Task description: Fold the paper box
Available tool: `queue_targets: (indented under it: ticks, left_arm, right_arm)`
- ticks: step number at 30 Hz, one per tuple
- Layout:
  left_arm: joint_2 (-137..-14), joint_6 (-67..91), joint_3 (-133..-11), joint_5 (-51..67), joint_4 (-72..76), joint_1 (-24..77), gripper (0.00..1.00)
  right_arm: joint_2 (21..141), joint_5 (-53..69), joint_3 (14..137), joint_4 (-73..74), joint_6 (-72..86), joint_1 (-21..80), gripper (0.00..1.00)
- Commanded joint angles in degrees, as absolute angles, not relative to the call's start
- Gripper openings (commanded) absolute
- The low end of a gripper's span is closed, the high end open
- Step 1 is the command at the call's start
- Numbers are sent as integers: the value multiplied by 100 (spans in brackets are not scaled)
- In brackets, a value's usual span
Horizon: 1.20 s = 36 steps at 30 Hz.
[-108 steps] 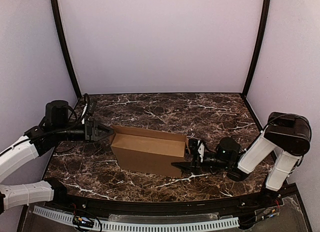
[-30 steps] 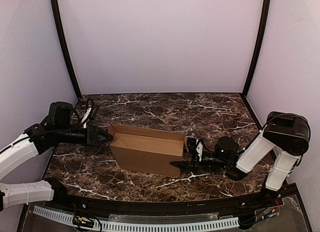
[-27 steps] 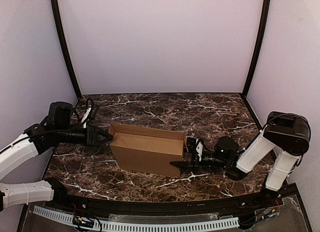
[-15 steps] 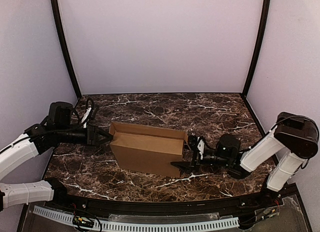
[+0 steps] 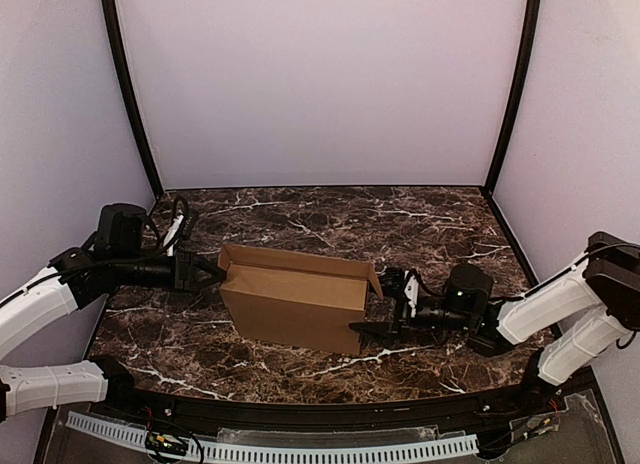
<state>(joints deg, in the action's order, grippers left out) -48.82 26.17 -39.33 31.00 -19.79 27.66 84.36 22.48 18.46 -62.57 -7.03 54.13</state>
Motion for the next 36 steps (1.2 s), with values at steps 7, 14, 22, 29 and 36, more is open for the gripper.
queue_targets:
  ticks: [7, 14, 22, 29, 36]
  left_arm:
    - [-4891, 2485, -4163, 3054, -2143, 2804, 33]
    - [-4965, 2333, -4359, 2921, -2356, 2803, 36]
    - [-5141, 2205, -4604, 2958, -2368, 2804, 36]
    - [-5284, 2153, -4693, 2937, -2407, 2812, 33]
    - [-5249, 2165, -4672, 2952, -2408, 2812, 25]
  right_arm:
    - [7356, 2053, 1763, -4706, -914, 5458, 87]
    - [6602, 1514, 2020, -3481, -1079, 5458, 87]
    - [5886, 1321, 2249, -2601, -1132, 5458, 87]
    - [5602, 1268, 2510, -2066, -1005, 5451, 86]
    - [5626, 1302, 2597, -2065, -936, 5461, 85]
